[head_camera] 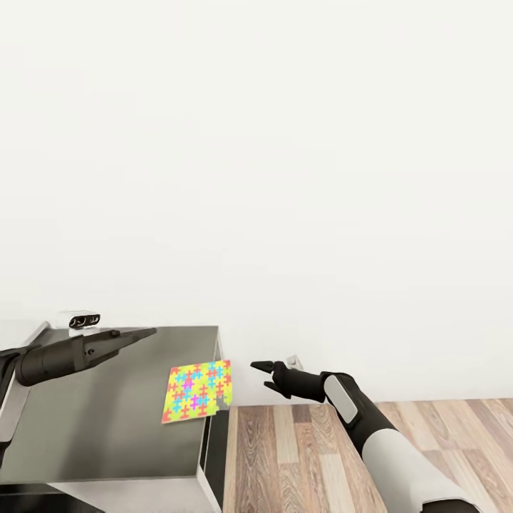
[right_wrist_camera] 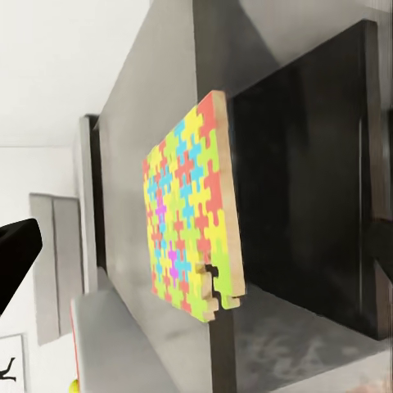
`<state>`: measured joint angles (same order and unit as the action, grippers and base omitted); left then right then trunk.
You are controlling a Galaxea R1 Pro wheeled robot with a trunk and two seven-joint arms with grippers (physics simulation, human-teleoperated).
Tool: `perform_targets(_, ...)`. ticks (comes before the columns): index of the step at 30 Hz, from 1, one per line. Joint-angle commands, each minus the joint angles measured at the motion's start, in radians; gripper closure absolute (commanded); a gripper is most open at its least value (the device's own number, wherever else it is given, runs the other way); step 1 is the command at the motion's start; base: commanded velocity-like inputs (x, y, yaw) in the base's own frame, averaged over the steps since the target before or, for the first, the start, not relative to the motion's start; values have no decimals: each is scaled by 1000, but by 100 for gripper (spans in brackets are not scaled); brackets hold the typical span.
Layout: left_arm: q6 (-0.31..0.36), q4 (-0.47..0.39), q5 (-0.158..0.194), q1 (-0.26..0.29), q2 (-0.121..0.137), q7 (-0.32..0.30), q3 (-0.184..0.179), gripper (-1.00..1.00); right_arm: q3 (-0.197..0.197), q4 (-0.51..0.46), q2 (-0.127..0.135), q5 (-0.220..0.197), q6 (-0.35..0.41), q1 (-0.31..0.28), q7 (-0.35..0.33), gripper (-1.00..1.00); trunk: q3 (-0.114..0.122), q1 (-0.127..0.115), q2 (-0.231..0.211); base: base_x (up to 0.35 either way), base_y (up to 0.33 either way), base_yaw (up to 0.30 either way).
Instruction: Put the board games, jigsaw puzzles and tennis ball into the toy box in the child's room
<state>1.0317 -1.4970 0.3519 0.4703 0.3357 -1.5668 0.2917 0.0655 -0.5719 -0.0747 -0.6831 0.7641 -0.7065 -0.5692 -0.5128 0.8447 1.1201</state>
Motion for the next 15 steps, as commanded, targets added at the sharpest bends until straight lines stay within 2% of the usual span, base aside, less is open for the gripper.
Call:
perform_targets(1, 11, 0, -1, 1, 0, -4, 0, -100, 0, 0, 0, -1, 2, -1, -1, -100, -5, 4, 8, 0, 0, 14)
perform_targets(15, 11, 0, -1, 0, 0, -4, 0, -100, 0, -13, -1, 3, -1, 1, -8, -100, -49, 58, 106, 0, 0, 2)
